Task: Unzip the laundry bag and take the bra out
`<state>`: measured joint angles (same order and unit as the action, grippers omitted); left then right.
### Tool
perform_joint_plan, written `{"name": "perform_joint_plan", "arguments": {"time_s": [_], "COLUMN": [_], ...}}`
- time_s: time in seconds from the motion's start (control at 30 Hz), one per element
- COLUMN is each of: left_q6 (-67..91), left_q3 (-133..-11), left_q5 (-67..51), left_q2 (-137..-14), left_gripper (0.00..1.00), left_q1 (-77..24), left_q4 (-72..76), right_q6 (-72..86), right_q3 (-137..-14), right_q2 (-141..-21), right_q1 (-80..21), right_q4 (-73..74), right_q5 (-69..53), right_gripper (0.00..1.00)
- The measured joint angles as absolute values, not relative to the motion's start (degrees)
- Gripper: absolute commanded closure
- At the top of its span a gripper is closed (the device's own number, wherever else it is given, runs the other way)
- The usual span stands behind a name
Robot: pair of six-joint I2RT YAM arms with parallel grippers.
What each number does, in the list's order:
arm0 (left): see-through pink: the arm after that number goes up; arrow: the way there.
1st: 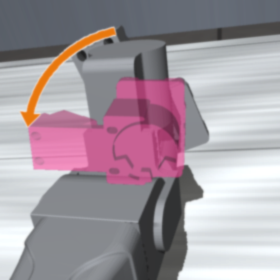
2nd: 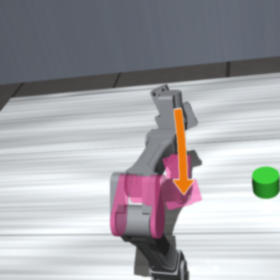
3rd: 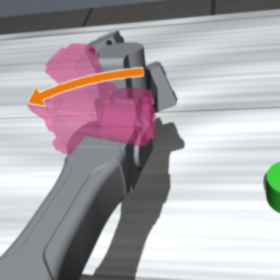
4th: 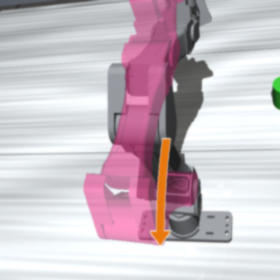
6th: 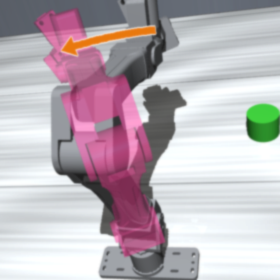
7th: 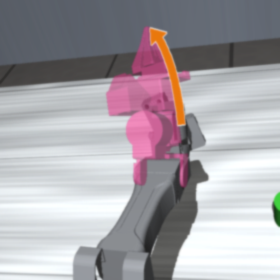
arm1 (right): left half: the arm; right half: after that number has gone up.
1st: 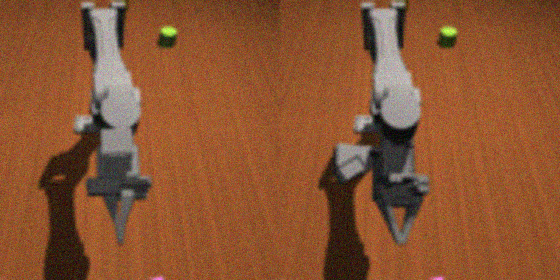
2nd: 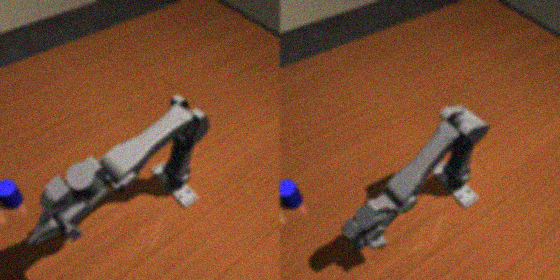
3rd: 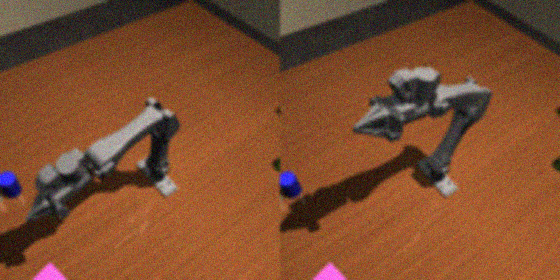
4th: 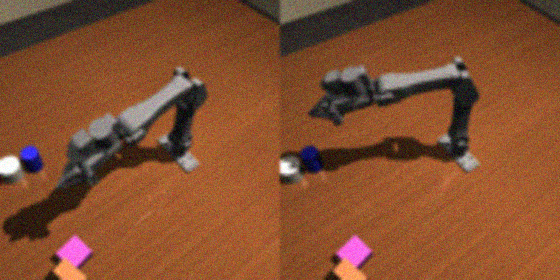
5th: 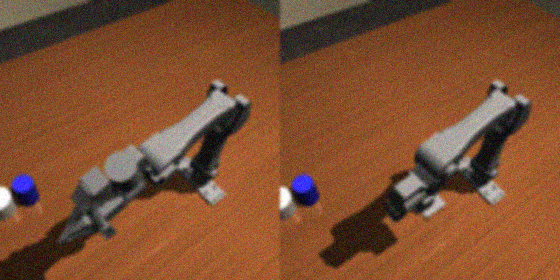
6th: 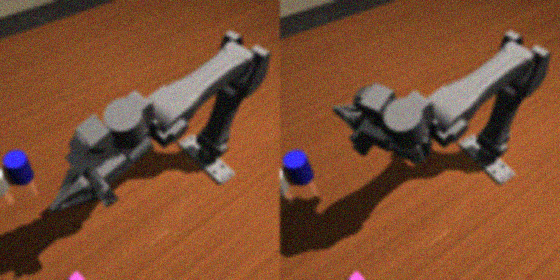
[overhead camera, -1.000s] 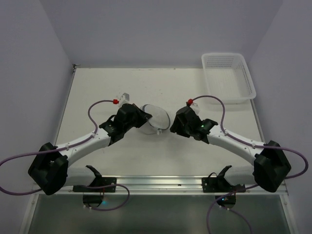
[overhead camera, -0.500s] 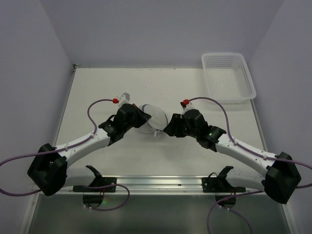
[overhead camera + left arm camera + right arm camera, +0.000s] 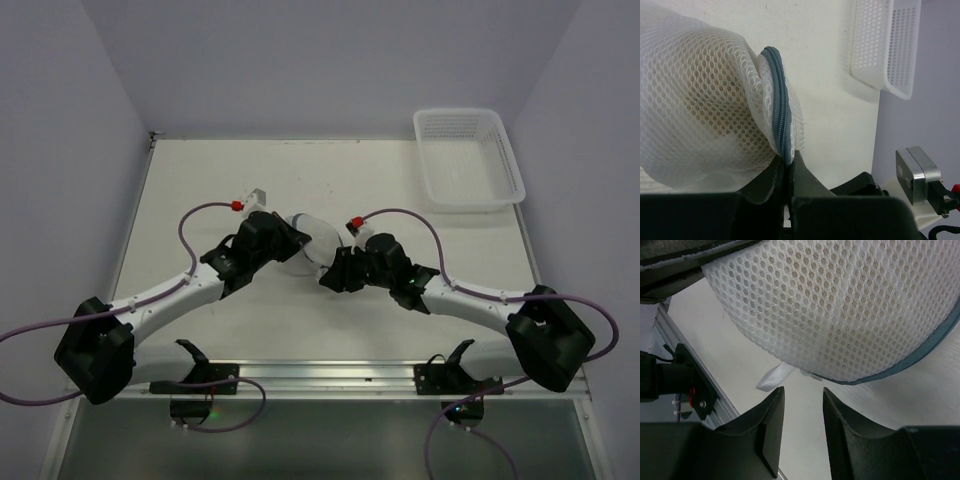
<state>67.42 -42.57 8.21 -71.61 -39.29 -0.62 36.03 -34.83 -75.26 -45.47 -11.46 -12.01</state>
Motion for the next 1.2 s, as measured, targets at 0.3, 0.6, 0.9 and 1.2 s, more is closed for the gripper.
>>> {"name": "perform_joint_plan", "arguments": {"time_s": [0.3, 0.6, 0.9, 1.2], "left_q6": [68.47, 68.6, 69.45, 69.56], "left_q3": [-42.57, -42.57, -42.57, -42.57], "left_q5": [7.49, 7.22, 6.98, 6.59], "left_q2": [-70.57, -69.97, -69.93, -69.93], "left_gripper": [1.0, 1.0, 1.0, 1.0], "left_q1": [-39.29, -39.29, -39.29, -39.29], "left_q4": [-1.13, -1.43, -1.41, -1.41], "right_q6": [34.26, 32.21, 30.76, 30.22], "right_q3": [-31.31, -29.61, -29.61, -29.65], "right_q2": [-76.93, -76.95, -77.71, -77.71], "right_q1": [-44.51, -43.75, -43.64, -43.57], "right_q4": [-18.09, -23.0, -25.34, -25.58], "right_q5": [-13.06, -14.28, -16.6, -17.5], "right_gripper": [0.6, 0.53, 0.54, 0.64]}}
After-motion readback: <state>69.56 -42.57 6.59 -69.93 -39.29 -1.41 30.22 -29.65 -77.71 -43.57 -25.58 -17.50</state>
